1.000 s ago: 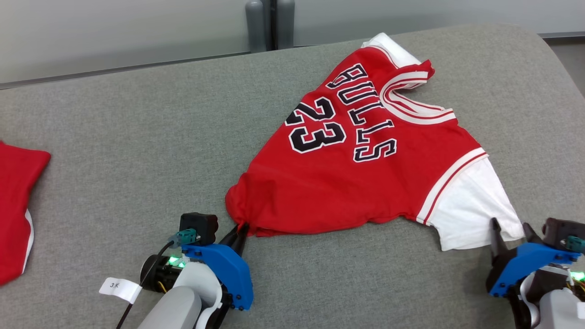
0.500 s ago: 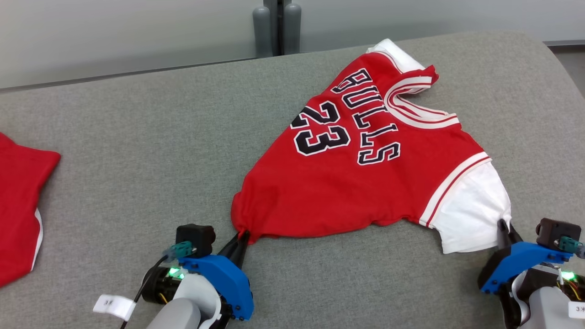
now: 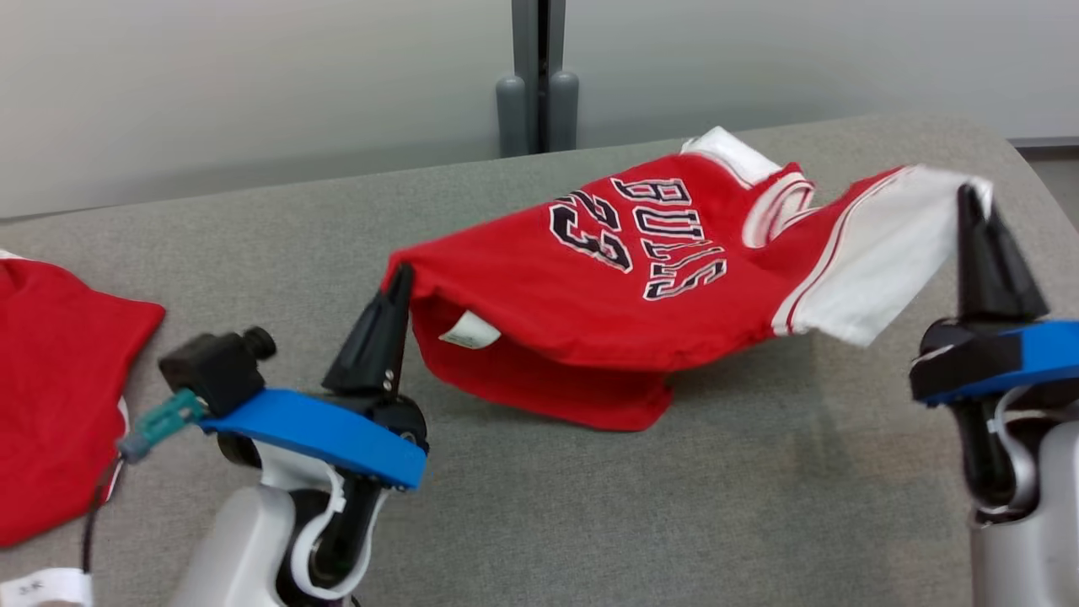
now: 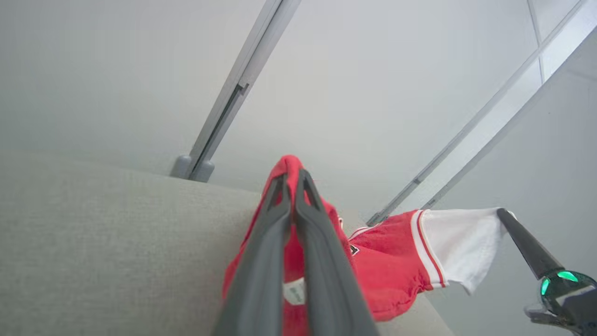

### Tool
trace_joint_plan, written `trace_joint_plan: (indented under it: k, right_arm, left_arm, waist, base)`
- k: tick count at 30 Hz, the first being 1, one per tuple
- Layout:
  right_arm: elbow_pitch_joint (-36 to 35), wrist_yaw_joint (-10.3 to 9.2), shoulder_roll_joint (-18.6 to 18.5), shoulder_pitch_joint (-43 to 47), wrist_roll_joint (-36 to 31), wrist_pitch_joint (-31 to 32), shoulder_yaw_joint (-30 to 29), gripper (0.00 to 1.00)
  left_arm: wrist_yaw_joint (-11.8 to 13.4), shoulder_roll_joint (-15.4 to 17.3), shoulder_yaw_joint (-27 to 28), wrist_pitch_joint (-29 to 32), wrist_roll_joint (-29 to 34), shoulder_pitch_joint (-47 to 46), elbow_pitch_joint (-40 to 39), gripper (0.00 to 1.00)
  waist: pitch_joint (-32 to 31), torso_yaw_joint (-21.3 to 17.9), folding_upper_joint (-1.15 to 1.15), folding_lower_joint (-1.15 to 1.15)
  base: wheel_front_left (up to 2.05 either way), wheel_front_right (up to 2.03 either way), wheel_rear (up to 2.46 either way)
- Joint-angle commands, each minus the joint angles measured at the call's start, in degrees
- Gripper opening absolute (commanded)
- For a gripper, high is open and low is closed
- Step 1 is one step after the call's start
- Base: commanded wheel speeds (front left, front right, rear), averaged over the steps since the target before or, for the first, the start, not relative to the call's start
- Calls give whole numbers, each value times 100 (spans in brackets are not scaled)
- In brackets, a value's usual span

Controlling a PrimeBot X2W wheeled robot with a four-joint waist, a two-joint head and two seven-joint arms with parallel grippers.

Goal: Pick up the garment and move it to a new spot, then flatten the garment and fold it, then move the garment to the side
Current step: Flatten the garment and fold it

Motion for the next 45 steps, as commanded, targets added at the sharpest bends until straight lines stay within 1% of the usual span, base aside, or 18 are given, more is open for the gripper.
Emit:
trace_joint_plan:
  k: [1,5,8,12,15,19,22,26,28,32,35,37,40,45]
  right_arm:
    - [-329,1,-17,58,30,120,12,0]
    - [-1455,1,-27,53,79,618,42,0]
    - [-2039,1,-88,-46,157,903,32,0]
    - [-2478,1,-196,-242,279,1200,16,0]
    - [-2484,1,-314,-543,402,1314,79,0]
    - [-1874,1,-359,-1249,809,1374,193,0]
    - [-1077,1,-406,-2096,1022,1294,385,0]
    - [71,1,-359,-3529,1077,886,589,0]
    - [562,2,-398,-4268,956,570,648,0]
    - [1218,1,-548,-5500,739,-230,839,0]
    - [1440,1,-685,-6172,604,-783,1071,0]
    - [1557,1,-769,-6436,550,-1092,1254,0]
    - [1706,1,-911,-6542,554,-1318,1480,0]
    - [2043,1,-1122,-5729,813,-1424,1879,0]
  left_arm:
    - [20,75,45,89,-52,-134,-215,0]
    - [133,285,237,461,-274,-260,-982,0]
    - [229,426,416,753,-530,-333,-1450,0]
    - [393,620,607,1187,-844,-394,-1926,0]
    - [528,757,748,1510,-1091,-527,-2111,0]
    - [759,907,983,1868,-1317,-945,-1951,0]
    - [903,1035,1149,2005,-1299,-1565,-1570,0]
    - [1011,1239,1309,1928,-984,-2628,-836,0]
    - [1027,1254,1355,1818,-856,-3257,-454,0]
    - [864,1138,1396,1356,-611,-4370,298,0]
    - [714,1072,1397,968,-467,-5015,717,0]
    - [567,1044,1375,731,-379,-5270,943,0]
    - [333,961,1348,432,-343,-5416,1203,0]
    - [18,885,1192,104,-291,-4898,1554,0]
  waist:
    - [-30,25,0,-1]
    - [-146,114,0,-1]
    - [-189,164,0,-1]
    - [-160,208,0,-1]
    - [27,220,0,-1]
    - [574,217,0,-1]
    - [1130,192,0,-1]
    - [1808,111,0,-1]
    - [2071,126,0,-1]
    - [2319,219,0,-1]
    - [2374,253,0,-1]
    - [2332,270,0,-1]
    - [2276,290,0,-1]
    - [2209,320,0,-1]
  base:
    - [0,0,0]
    - [0,0,0]
    - [0,0,0]
    - [0,0,0]
    - [0,0,0]
    - [0,0,0]
    - [0,0,0]
    - [0,0,0]
    - [0,0,0]
    - [0,0,0]
    - [0,0,0]
    - [0,0,0]
    - [0,0,0]
    - [0,0,0]
